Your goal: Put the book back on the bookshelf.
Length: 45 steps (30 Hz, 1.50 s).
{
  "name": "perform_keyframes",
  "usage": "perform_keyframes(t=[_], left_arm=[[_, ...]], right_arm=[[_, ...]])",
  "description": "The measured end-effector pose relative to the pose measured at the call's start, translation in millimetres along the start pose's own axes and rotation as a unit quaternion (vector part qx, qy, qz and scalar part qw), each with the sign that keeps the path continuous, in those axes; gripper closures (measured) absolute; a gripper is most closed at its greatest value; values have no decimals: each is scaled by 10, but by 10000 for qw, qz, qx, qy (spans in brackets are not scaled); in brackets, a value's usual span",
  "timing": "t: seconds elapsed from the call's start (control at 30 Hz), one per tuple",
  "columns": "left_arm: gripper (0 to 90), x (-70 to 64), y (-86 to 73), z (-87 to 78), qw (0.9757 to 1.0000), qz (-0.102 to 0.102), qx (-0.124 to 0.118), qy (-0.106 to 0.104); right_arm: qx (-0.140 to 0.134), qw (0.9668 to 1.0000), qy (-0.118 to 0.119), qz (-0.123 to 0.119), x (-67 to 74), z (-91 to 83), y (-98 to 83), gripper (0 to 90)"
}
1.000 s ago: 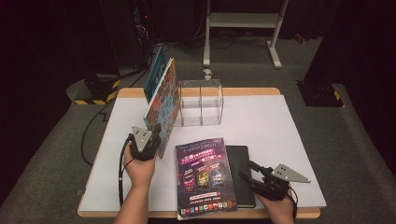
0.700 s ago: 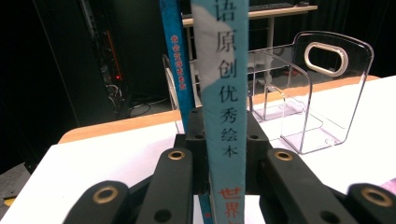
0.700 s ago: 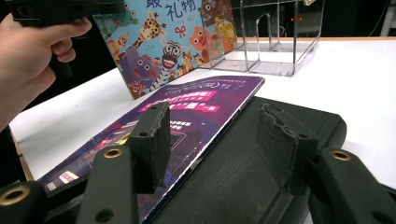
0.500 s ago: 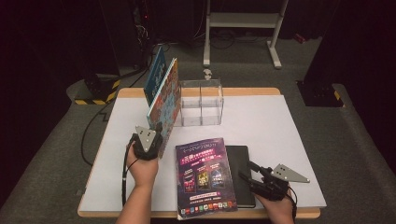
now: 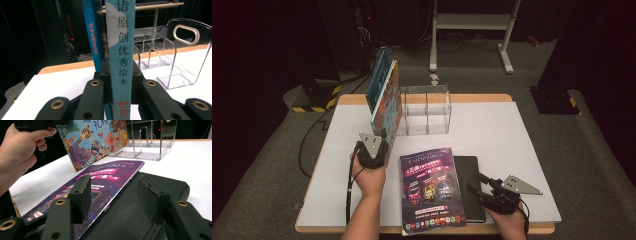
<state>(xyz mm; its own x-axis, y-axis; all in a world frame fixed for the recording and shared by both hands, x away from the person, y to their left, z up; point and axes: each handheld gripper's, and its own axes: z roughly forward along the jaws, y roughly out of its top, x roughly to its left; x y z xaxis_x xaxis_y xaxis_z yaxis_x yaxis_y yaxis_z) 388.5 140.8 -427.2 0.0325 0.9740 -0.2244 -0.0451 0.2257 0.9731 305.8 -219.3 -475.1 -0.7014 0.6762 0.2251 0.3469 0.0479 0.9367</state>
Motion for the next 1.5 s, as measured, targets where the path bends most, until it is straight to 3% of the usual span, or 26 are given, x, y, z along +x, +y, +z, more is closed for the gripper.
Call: perform_keyframes(t=[0.27,0.73,0.97,1.13,1.33,1.5], left_arm=[[787,-12,4,2,9996,-148,-47,220],[785,-9,-1,86,9993,-210,-82,310],[695,37,-14,41,9995,-306,84,21],[666,94,9,-40,9986,-505,116,-135],[647,167,43,-163,9959,-772,236,-397],[653,207,24,-268,9943,-831,327,-585]], right_arm=[[-3,10000,66,0,4,14,7,447],[41,9999,105,-4,10,46,-3,447],[63,9999,100,-10,17,52,-8,447],[68,9999,77,-19,11,48,-11,447],[87,9999,49,-28,7,48,-17,447],[103,9999,37,-30,9,55,-24,447]])
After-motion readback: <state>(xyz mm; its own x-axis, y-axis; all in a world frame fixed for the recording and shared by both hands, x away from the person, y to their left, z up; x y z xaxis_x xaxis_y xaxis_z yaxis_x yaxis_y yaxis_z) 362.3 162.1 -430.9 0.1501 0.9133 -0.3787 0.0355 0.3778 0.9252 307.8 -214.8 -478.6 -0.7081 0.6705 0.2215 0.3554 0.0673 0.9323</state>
